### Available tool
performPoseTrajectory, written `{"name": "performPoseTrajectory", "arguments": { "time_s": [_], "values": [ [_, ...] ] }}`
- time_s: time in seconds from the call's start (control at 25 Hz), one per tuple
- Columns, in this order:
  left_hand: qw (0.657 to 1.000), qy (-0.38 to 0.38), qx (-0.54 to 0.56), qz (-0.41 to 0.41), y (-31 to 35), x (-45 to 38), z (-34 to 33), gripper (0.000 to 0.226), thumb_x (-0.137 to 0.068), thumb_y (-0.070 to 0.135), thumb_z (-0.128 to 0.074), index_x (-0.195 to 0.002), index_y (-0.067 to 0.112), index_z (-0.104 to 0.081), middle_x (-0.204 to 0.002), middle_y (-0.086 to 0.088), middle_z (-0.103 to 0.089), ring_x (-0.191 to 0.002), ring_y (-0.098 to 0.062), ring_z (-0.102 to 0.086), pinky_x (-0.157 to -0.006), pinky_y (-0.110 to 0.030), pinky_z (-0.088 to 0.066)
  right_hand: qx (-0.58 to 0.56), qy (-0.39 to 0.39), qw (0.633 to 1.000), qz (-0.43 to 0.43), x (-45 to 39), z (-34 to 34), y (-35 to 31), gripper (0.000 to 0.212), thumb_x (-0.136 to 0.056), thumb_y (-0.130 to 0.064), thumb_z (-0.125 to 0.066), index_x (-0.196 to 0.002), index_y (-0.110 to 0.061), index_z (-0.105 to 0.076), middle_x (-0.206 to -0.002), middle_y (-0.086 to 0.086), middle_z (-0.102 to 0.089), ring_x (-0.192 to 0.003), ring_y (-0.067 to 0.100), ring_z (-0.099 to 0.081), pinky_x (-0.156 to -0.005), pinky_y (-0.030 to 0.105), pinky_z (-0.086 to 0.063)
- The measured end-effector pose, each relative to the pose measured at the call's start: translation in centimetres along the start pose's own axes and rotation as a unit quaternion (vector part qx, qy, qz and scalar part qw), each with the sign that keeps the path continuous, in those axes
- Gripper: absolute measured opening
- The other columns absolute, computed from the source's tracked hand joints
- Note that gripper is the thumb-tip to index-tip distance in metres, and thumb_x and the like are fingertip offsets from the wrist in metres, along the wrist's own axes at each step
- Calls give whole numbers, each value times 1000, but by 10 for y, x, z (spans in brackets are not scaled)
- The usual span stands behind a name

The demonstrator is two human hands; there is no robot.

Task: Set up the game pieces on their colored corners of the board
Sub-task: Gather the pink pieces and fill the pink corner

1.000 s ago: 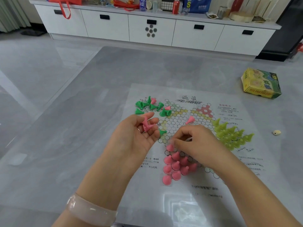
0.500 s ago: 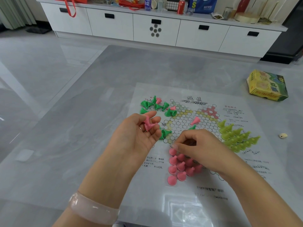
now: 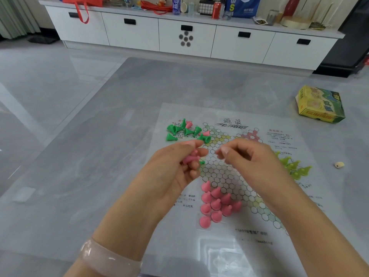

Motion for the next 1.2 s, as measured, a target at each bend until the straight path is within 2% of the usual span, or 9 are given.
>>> {"name": "performPoseTrajectory", "arguments": {
  "time_s": [0.08, 0.2, 0.28, 0.56, 0.68, 0.76, 0.92, 1.08, 1.2],
  "values": [
    [999, -32, -43, 6, -4, 4, -9, 20, -85, 22, -55, -79, 8, -68, -56, 3, -61, -40, -3, -40, -35, -13, -35, -39, 3, 997, 64, 1, 3, -12, 13, -83, -16, -61, -81, -25, -69, -77, -6, -69, -71, -1, -60, -65, 11, -48],
    [997, -36, -62, 7, -6, 6, -14, 25, -65, 38, -62, -52, 17, -64, -53, 3, -57, -36, -4, -34, -33, -13, -28, 14, -18, 988, 150, 6, 1, -20, 12, -80, -23, -65, -84, -32, -70, -86, -8, -65, -76, 8, -58, -67, 19, -48],
    [997, -38, -74, 5, -8, 5, -16, 28, -59, 41, -62, -45, 17, -60, -49, 3, -54, -35, -4, -32, -32, -13, -25, 40, -12, 983, 178, 8, 1, -20, 14, -75, -28, -64, -83, -39, -67, -86, -11, -62, -75, 8, -55, -65, 17, -46],
    [979, -80, -190, -6, -15, 5, -27, 33, -59, 48, -60, -50, 17, -65, -51, 1, -53, -37, -6, -34, -35, -14, -29, 106, 22, 961, 253, 20, 9, -16, 10, -77, -27, -60, -81, -23, -68, -77, -12, -61, -73, 0, -52, -64, 14, -43],
    [964, -77, -254, -33, -12, 4, -28, 40, -75, 48, -54, -72, 13, -71, -59, 0, -55, -44, -6, -39, -42, -15, -36, 103, 13, 967, 232, 24, 22, -5, 14, -76, -29, -60, -81, -20, -68, -78, -10, -64, -74, 4, -55, -64, 14, -45],
    [980, -39, -189, -44, -7, -1, -24, 27, -89, 25, -50, -82, 8, -69, -63, -1, -59, -46, -7, -45, -43, -16, -40, 115, 1, 977, 178, 24, 33, 8, 11, -76, -29, -63, -80, -21, -69, -76, -12, -66, -75, 5, -58, -66, 13, -46],
    [999, 13, -16, -50, 3, -9, -9, 26, -87, -5, -38, -83, 1, -62, -69, -9, -68, -52, -10, -63, -50, -19, -52, 204, -55, 972, 106, 31, 40, 39, 5, -80, -23, -65, -82, -26, -67, -75, -14, -67, -80, 2, -58, -71, 16, -46],
    [998, 26, 23, -49, 4, -9, -4, 21, -93, 2, -40, -88, 0, -60, -74, -12, -73, -69, -17, -72, -56, -20, -56, 281, -108, 946, 123, 34, 33, 48, 5, -82, -24, -62, -84, -27, -65, -82, -14, -64, -82, 4, -55, -71, 20, -46],
    [998, 35, 30, -41, 3, -9, -3, 21, -93, 11, -43, -82, 3, -59, -72, -13, -73, -64, -18, -71, -52, -19, -55, 289, -140, 937, 138, 33, 29, 50, 5, -79, -31, -61, -84, -29, -64, -85, -19, -58, -84, 2, -53, -76, 24, -46]
  ]
}}
Point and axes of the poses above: each hand's wrist, its own x-axis away from the middle knuckle, its own z-axis out of the back of the hand, y = z × x, the point moved 6 cm from there along -x, towards the middle knuckle
